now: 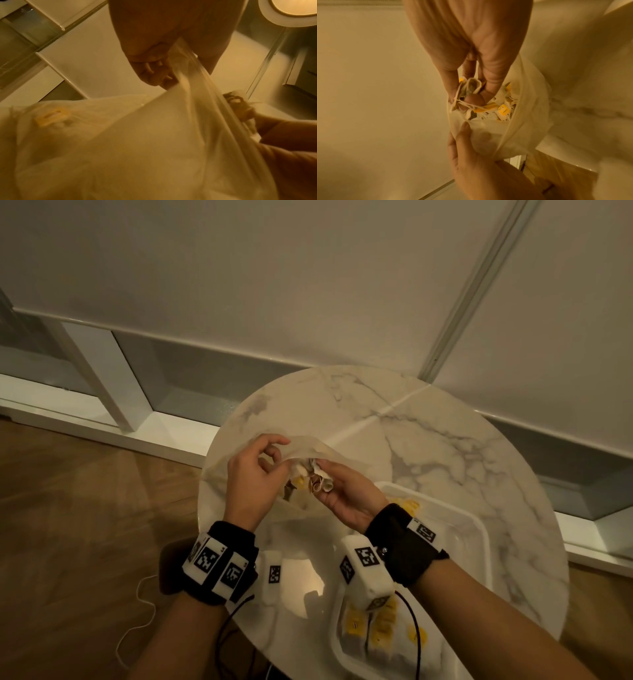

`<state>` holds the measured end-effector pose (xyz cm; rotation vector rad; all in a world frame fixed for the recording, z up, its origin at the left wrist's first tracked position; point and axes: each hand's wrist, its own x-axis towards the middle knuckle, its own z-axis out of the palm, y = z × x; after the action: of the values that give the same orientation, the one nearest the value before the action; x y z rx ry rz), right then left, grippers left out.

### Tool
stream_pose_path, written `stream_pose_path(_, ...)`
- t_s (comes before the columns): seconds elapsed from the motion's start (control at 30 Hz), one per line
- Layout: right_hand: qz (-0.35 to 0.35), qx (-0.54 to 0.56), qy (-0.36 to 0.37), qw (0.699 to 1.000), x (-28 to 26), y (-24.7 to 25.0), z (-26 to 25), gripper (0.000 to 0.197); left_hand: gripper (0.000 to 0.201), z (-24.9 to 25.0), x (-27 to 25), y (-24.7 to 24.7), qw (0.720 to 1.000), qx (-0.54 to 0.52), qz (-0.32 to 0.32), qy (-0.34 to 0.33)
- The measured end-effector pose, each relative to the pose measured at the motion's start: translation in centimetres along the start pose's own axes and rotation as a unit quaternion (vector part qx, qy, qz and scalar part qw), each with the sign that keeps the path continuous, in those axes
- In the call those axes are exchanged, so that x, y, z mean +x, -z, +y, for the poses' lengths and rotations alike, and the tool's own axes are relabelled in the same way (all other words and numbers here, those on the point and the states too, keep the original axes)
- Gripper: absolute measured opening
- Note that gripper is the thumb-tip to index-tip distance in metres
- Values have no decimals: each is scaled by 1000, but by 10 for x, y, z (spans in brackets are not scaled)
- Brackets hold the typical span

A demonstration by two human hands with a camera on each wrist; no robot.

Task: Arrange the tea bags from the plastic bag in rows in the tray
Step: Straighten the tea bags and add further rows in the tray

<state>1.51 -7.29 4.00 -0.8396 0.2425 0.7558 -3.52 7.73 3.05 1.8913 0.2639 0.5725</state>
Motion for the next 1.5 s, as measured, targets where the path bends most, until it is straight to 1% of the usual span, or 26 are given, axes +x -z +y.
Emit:
stream_pose_path(0.1,-20,24,-20,999,-10,5,4,18,29,1,2,-3,1000,0,4,13)
stream_pose_path(0.17,-28,33,-37,998,-17,8,9,19,30,1,2,-3,1000,0,7,10)
stream_pose_path(0.23,-28,28,-58,998,-21,11,16,15,29,2,0,-4,1000,-13,17,0)
stream_pose_path(0.27,-30,26,-63,997,-22,12,19,20,28,2,0,-4,1000,-19,21,-2)
stream_pose_path(0.33,-37,17,-64,997,-25,16,21,50,28,0,-1,-5,1000,-22,20,1)
stream_pose_path(0.37,-41,11,-62,997,-28,16,21,58,29,0,0,-4,1000,-19,17,3)
stream_pose_path(0.43,-54,11,-57,997,-34,19,21,63,29,1,0,-4,1000,-6,3,4)
stream_pose_path(0.5,-73,25,-60,995,-45,22,18,61,30,1,-2,-2,1000,10,-19,3)
stream_pose_path(0.57,-104,42,-58,992,-58,25,11,52,33,2,-8,1,999,13,-46,6)
stream_pose_path(0.63,-121,46,-48,990,-75,25,1,47,37,5,-19,5,997,32,-73,-9)
stream_pose_path(0.67,-123,45,-40,991,-82,26,-3,47,42,8,-27,8,995,56,-82,-31)
stream_pose_path(0.73,-115,48,-30,992,-93,32,-9,47,54,19,-43,10,986,96,-102,-96)
stream_pose_path(0.8,-103,62,-30,992,-99,44,-11,46,60,35,-59,4,972,90,-145,-158)
stream_pose_path(0.87,-96,89,-35,991,-105,57,-10,43,56,46,-71,-8,957,78,-194,-201)
stream_pose_path(0.93,-89,112,-31,989,-112,74,-7,41,42,50,-78,-27,944,75,-221,-232)
stream_pose_path(1.03,-74,117,-39,990,-121,94,-3,38,21,49,-79,-45,939,30,-240,-244)
stream_pose_path(1.1,-59,127,-46,989,-130,110,0,37,13,52,-81,-59,929,22,-258,-264)
stream_pose_path(1.13,-51,133,-54,988,-134,117,2,36,11,55,-82,-65,922,29,-272,-275)
stream_pose_path(1.27,-22,187,-84,979,-146,135,10,21,9,69,-89,-90,883,45,-353,-306)
stream_pose_path(1.37,1,202,-80,976,-149,148,9,19,8,75,-96,-106,855,60,-400,-325)
stream_pose_path(1.43,16,203,-79,976,-152,155,6,19,8,78,-100,-114,848,65,-418,-318)
stream_pose_path(1.5,29,216,-80,973,-155,163,4,21,7,80,-103,-121,855,60,-417,-303)
